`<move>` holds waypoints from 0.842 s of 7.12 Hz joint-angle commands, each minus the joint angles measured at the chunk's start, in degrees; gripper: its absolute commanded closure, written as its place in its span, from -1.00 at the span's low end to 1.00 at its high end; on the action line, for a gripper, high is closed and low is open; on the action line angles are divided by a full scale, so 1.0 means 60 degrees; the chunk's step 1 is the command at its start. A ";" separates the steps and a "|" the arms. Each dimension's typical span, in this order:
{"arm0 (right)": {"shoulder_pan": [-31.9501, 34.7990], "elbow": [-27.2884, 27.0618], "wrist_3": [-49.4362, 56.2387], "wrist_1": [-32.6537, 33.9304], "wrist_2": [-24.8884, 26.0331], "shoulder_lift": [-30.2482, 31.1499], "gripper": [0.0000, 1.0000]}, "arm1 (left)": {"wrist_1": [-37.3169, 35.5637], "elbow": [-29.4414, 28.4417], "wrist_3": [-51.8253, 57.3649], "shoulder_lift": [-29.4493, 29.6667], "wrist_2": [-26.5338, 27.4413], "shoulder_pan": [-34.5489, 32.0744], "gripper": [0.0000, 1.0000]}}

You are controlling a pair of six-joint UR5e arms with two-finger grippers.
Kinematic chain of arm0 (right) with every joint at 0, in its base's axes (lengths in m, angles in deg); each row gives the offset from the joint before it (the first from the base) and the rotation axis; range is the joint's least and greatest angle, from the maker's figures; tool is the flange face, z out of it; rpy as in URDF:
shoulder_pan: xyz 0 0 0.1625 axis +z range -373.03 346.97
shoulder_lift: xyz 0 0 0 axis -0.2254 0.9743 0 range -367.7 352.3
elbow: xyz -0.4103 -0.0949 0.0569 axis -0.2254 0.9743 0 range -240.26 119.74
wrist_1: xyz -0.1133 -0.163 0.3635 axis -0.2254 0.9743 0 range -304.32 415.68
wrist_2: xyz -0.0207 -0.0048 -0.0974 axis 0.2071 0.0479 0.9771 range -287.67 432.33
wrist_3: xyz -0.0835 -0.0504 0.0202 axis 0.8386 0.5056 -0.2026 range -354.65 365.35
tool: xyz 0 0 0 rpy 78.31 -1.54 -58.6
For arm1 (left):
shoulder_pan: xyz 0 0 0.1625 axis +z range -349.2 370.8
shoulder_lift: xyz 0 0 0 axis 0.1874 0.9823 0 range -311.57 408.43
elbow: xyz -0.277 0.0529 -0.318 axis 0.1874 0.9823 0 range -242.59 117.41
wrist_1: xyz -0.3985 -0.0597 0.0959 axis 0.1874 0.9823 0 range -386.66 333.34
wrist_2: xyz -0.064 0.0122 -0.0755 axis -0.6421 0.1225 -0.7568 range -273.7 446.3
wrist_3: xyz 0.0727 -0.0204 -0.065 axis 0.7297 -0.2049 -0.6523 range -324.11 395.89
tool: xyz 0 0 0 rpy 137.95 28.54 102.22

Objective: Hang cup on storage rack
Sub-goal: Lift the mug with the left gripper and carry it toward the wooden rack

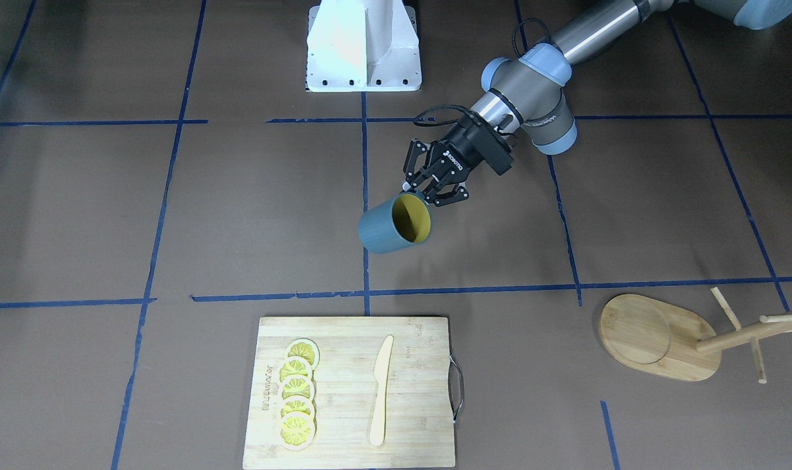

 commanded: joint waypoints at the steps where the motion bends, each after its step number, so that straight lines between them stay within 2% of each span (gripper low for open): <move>1: 0.0000 -0.0016 0.0015 0.0003 0.0000 0.0011 -1.00 | 0.0174 0.0001 -0.3729 0.0004 0.0002 -0.0641 0.95; 4: 0.0000 -0.0016 0.0015 -0.0012 0.0015 0.0010 -1.00 | 0.1358 0.0001 -0.8989 0.0004 0.0002 -0.1591 0.97; 6: 0.0000 0.0028 0.0001 0.0003 0.0015 0.0011 -1.00 | 0.1493 0.0001 -1.2479 0.0004 0.0016 -0.2426 0.97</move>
